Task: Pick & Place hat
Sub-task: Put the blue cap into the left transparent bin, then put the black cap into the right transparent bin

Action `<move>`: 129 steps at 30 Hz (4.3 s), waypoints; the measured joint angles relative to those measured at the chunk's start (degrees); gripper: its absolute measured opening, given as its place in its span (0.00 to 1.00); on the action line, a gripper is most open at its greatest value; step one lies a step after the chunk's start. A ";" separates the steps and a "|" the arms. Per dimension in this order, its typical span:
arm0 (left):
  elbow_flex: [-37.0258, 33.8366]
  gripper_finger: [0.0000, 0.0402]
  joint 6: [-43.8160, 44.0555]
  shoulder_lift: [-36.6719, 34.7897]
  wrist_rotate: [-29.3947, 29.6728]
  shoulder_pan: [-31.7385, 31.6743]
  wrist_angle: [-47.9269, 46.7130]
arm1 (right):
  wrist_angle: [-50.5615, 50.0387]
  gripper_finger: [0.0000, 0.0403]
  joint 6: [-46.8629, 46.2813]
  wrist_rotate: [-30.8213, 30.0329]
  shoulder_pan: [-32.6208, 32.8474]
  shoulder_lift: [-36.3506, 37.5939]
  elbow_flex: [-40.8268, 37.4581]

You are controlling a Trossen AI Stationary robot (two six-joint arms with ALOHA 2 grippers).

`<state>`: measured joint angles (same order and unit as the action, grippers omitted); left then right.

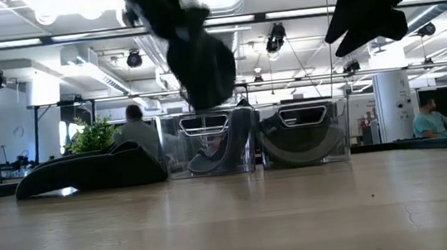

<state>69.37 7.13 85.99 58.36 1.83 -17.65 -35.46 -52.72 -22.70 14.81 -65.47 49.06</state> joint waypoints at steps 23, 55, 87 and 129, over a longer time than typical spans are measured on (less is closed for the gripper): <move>9.86 0.35 21.02 13.27 -25.30 2.97 -25.21 | -0.39 0.45 -1.79 1.77 0.05 -2.86 0.00; -30.10 0.43 46.87 -19.47 -22.92 20.91 -32.34 | -1.87 0.45 2.13 3.50 0.00 -2.86 -0.11; -50.29 0.40 36.33 -25.04 -22.57 13.85 -11.66 | -3.32 0.45 -0.30 3.21 -0.61 -2.87 -0.55; 18.21 0.01 28.76 12.89 -26.14 -2.08 14.77 | -24.61 0.45 -22.73 -16.39 2.89 21.25 -0.57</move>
<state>87.58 35.89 98.88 32.22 -0.25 -2.88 -60.07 -75.44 -39.08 17.70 -44.23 48.49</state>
